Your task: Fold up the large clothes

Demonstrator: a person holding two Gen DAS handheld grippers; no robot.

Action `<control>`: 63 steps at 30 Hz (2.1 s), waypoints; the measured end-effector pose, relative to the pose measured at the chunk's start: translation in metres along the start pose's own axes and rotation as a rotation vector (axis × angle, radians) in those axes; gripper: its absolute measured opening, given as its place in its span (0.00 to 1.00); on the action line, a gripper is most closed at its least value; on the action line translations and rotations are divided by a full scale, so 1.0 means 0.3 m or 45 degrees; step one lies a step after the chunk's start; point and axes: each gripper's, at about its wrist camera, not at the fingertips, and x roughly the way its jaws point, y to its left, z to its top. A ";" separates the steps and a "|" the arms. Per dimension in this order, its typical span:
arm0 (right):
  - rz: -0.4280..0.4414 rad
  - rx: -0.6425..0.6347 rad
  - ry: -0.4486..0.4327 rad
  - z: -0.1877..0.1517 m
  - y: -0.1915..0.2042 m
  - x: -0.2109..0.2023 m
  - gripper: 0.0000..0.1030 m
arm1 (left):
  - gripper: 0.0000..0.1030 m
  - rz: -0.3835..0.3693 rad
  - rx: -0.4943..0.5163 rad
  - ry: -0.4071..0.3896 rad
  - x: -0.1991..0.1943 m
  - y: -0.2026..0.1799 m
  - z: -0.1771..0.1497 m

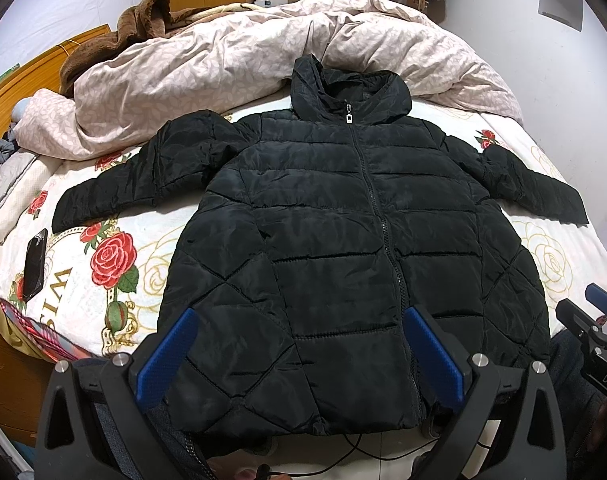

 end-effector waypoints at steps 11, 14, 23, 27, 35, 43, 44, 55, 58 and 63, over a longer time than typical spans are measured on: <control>0.000 0.001 0.002 0.001 0.000 0.001 0.75 | 1.00 -0.009 -0.001 0.007 0.007 -0.021 -0.021; 0.000 -0.001 0.005 -0.002 0.002 0.005 0.75 | 1.00 -0.006 -0.002 0.016 0.012 -0.015 -0.017; 0.031 -0.005 0.006 0.008 0.003 0.043 0.75 | 1.00 0.019 0.002 0.025 0.046 0.025 0.013; 0.050 -0.011 -0.018 0.049 0.012 0.059 0.75 | 1.00 0.039 -0.024 0.021 0.084 0.077 0.046; 0.105 -0.088 0.001 0.170 0.079 0.151 0.75 | 1.00 0.045 -0.206 0.047 0.201 0.267 0.136; 0.099 -0.173 0.025 0.284 0.170 0.291 0.75 | 1.00 0.143 -0.330 0.026 0.329 0.501 0.239; 0.093 -0.173 0.031 0.296 0.176 0.309 0.75 | 1.00 0.132 -0.356 0.031 0.349 0.537 0.248; 0.087 -0.148 0.106 0.370 0.202 0.471 0.75 | 0.98 0.178 -0.622 0.058 0.563 0.895 0.280; 0.087 -0.150 0.140 0.374 0.202 0.510 0.75 | 0.97 0.203 -0.677 0.059 0.621 0.979 0.278; 0.087 -0.154 0.187 0.376 0.199 0.568 0.75 | 0.93 0.255 -0.804 0.045 0.703 1.117 0.272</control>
